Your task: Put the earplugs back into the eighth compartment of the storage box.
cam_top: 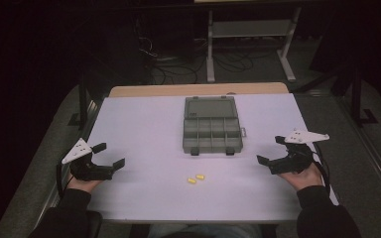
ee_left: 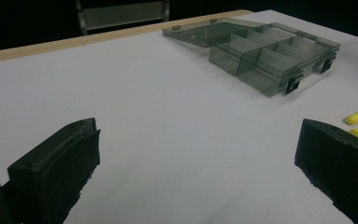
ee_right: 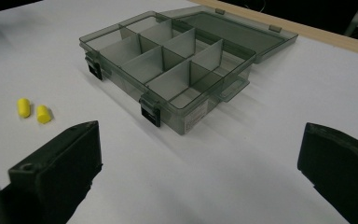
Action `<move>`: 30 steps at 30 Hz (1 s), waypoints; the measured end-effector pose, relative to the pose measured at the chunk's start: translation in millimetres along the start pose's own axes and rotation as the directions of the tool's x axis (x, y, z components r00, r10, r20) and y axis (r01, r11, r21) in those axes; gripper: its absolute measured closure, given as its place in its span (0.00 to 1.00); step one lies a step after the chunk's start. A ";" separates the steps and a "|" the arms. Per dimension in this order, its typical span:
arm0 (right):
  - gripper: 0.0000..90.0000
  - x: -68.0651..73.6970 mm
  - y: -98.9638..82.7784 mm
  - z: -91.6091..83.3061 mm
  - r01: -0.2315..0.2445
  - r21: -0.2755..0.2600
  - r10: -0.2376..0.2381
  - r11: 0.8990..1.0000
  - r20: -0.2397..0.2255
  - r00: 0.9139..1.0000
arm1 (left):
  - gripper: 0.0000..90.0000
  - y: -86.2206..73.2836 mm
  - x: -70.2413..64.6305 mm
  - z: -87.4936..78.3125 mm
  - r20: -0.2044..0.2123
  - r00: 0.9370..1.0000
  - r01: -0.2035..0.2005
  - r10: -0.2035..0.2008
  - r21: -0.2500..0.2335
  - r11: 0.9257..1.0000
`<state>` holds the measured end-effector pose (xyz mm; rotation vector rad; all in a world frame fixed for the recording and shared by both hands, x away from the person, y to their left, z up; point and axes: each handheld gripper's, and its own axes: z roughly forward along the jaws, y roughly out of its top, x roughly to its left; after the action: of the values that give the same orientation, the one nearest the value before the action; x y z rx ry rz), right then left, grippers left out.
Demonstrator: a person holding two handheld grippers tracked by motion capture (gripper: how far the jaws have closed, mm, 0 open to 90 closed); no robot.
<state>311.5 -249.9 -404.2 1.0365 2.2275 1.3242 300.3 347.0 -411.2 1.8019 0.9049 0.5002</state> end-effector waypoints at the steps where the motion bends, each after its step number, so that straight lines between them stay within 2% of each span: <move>1: 0.00 -0.2 0.0 -0.3 -0.001 -0.002 0.001 1.000 0.000 1.000 | 0.00 0.0 0.0 -0.1 0.000 1.000 -0.002 0.002 0.000 1.000; 22: 0.00 0.6 3.2 -3.2 -0.010 -0.009 0.010 1.000 -0.010 1.000 | 0.00 -0.3 0.1 0.9 0.006 1.000 -0.002 0.002 0.010 1.000; 30: 0.00 7.8 11.5 -0.8 -0.013 0.007 0.013 1.000 -0.061 0.998 | 0.00 -0.4 0.0 1.3 0.015 1.000 -0.010 0.009 0.015 1.000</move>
<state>310.6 -241.2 -393.3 1.0269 2.2746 1.3729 301.1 346.3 -412.1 1.8221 0.8928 0.4869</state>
